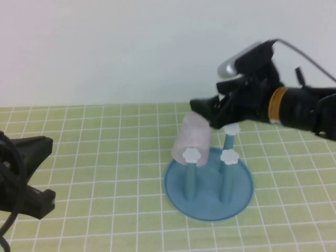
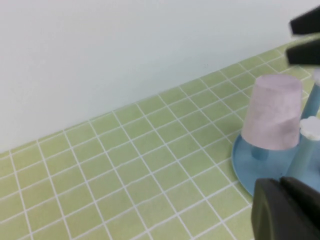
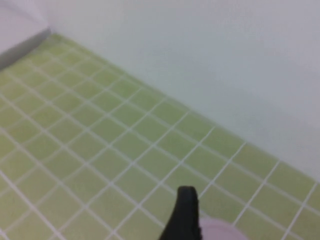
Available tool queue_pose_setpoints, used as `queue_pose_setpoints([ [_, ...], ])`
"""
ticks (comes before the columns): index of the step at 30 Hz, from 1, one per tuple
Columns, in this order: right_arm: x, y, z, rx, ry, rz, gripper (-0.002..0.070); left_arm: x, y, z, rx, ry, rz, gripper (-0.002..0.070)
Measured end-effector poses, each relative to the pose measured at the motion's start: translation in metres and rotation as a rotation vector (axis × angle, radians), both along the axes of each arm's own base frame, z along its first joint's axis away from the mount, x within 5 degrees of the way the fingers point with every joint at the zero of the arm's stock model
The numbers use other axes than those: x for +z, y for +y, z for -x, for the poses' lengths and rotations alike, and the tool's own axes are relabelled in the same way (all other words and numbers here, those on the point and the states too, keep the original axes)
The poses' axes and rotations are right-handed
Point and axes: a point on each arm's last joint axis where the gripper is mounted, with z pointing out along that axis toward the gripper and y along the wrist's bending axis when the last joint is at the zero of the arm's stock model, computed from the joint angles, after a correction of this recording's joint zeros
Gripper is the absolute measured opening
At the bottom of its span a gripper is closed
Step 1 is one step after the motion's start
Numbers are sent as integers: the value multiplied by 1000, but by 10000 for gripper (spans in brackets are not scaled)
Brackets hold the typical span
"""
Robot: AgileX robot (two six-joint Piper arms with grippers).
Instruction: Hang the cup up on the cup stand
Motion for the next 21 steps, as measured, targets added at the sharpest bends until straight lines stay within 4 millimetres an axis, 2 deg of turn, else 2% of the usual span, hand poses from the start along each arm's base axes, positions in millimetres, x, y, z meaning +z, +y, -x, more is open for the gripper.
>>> queue_pose_setpoints([
  [3, 29, -7, 9, -57, -11, -57, 593, -8, 0, 0, 0, 16, -8, 0],
  [5, 53, -14, 18, -87, -26, -97, 539, -16, 0, 0, 0, 34, -17, 0],
  [8, 92, -24, 41, -104, -62, -152, 409, -25, 0, -1, 6, 57, -10, 0],
  [10, 117, -32, 61, -92, -94, -172, 289, -29, -1, -1, 17, 67, 18, 0],
  [13, 142, -45, 96, -59, -114, -230, 117, -34, -1, -1, 28, 73, 45, 0],
  [16, 146, -59, 131, -45, -124, -257, 33, -30, -2, -3, 25, 29, 66, 0],
  [21, 117, -86, 184, -79, -121, -254, 7, -22, -3, -5, 18, -58, 109, 0],
])
